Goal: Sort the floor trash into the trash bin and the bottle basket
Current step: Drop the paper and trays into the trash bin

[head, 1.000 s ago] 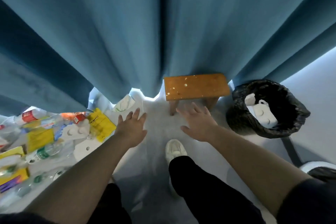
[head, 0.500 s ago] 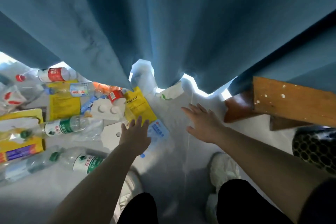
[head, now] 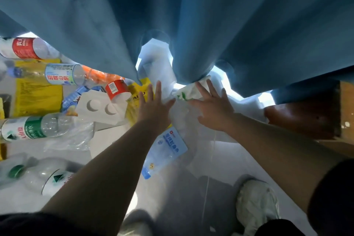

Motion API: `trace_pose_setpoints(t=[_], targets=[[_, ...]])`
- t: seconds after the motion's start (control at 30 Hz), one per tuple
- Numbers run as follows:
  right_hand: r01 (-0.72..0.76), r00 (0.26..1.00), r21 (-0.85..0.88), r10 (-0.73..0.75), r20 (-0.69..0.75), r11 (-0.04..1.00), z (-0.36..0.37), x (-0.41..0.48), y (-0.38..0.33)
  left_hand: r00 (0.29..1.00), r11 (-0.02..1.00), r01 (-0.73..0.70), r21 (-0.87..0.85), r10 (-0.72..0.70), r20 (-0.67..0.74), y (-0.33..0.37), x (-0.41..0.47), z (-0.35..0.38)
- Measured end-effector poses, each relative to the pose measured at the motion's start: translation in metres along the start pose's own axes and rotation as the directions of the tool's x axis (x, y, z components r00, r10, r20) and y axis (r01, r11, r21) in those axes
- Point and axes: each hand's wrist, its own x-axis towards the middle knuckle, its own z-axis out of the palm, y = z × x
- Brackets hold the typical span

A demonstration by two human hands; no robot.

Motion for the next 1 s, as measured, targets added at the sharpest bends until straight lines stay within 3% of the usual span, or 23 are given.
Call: trace_pose_setpoints(t=[0.1, 0.27, 0.43, 0.53, 0.73, 1.0], targets=[[0.000, 1.000, -0.018, 0.001, 0.002, 1.000, 0.006, 0.017, 0.000, 1.000, 0.999, -0.010, 0.048, 0.009, 0.018, 0.006, 0.022, 0.001], [-0.064, 0.993, 0.128, 0.050, 0.111, 0.990, 0.019, 0.030, -0.010, 0.995, 0.999, 0.000, 0.043, -0.005, 0.105, 0.002, 0.040, 0.008], [-0.069, 0.996, 0.190, 0.079, -0.044, 0.979, 0.034, 0.025, -0.021, 0.993, 0.999, -0.017, 0.034, 0.013, 0.119, -0.008, 0.034, 0.017], [-0.097, 0.993, 0.291, 0.113, -0.041, 0.952, 0.043, 0.013, -0.020, 0.996, 0.997, -0.050, 0.052, 0.046, 0.079, -0.007, 0.021, 0.017], [-0.129, 0.988, 0.439, 0.152, -0.016, 0.889, 0.041, -0.030, -0.018, 0.997, 0.995, -0.076, 0.068, 0.075, 0.030, 0.001, -0.015, -0.001], [-0.053, 0.988, 0.596, 0.131, -0.087, 0.801, -0.037, -0.148, 0.018, 0.990, 0.971, -0.131, 0.198, 0.119, 0.070, 0.040, -0.099, -0.096]])
